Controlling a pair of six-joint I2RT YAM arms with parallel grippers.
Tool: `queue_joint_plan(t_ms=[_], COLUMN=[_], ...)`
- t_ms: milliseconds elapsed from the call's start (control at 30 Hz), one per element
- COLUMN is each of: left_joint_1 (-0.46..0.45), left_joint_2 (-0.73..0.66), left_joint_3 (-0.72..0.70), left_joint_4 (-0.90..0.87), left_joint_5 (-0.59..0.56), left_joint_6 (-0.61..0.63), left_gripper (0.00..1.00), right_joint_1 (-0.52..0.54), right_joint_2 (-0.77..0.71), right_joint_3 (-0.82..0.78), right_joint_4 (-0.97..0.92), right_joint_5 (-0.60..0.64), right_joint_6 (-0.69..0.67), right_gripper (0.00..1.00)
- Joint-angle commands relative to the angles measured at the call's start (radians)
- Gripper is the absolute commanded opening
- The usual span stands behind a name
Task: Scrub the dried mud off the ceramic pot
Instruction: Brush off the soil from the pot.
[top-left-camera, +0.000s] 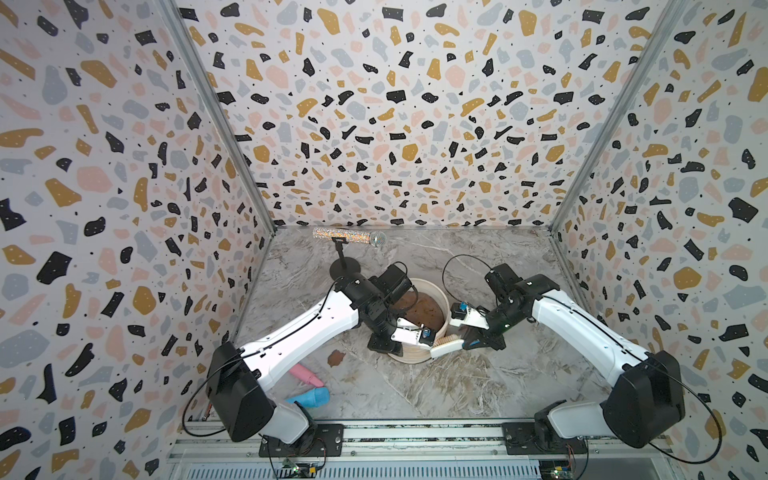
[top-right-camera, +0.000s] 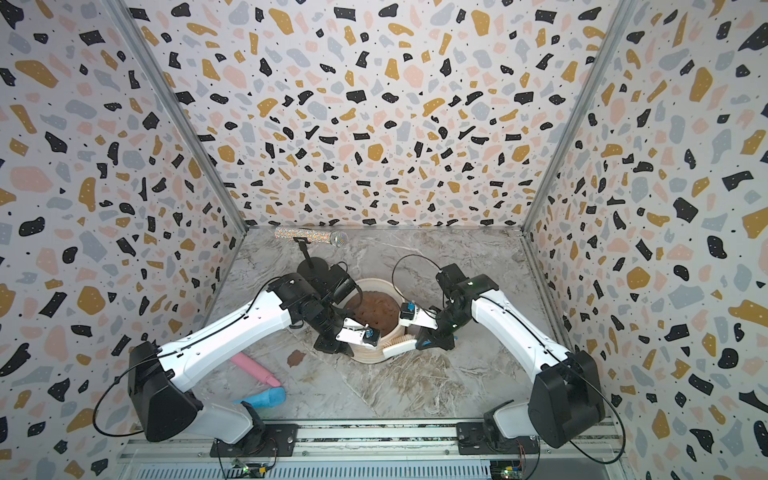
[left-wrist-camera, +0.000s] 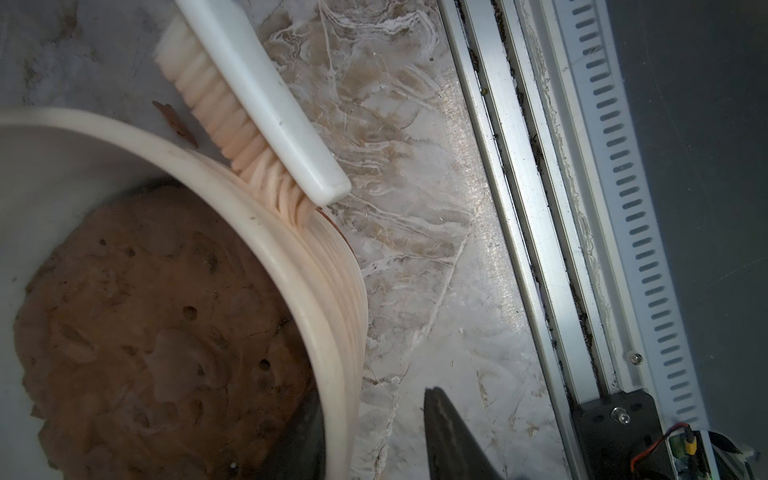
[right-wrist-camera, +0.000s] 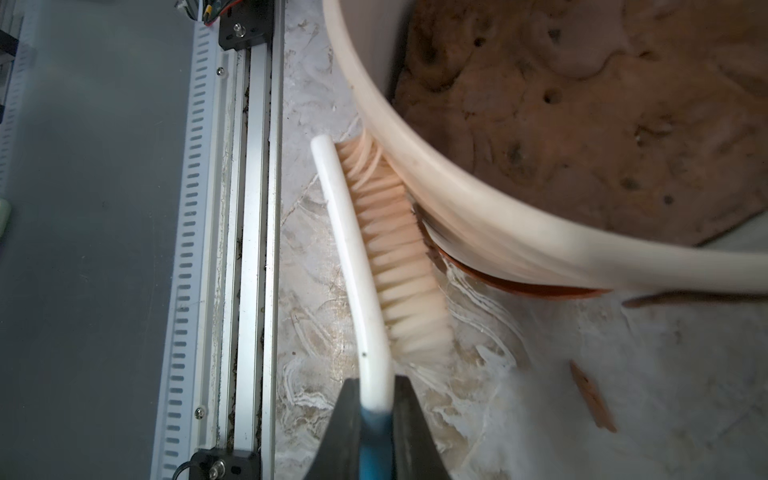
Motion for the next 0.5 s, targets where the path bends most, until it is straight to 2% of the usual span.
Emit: queue_joint_plan(t_ms=[0, 267, 367, 467], left_joint_1=[-0.005, -0.005, -0.005, -0.006], left_joint_2=[-0.017, -0.015, -0.015, -0.009], left_joint_3=[-0.021, -0.019, -0.008, 0.007], left_joint_4=[-0.034, -0.032, -0.034, -0.022], left_joint_5=[0.050, 0.055, 0.052, 0.052], left_joint_6=[0.005, 0.016, 0.009, -0.009], left_gripper=[0.38, 0.37, 0.41, 0.49], right_joint_1=[-0.044, -0.058, -0.057, -0.057], right_joint_2=[-0.050, -0.137, -0.213, -0.276], right_joint_3=[0.000, -0.014, -0.016, -0.014], right_joint_4=[0.059, -0.040, -0.094, -0.125], right_joint_5=[0.044, 0.042, 0.049, 0.077], right_joint_6=[0.055, 0.029, 0.033, 0.043], right_gripper=[0.00, 0.00, 0.00, 0.00])
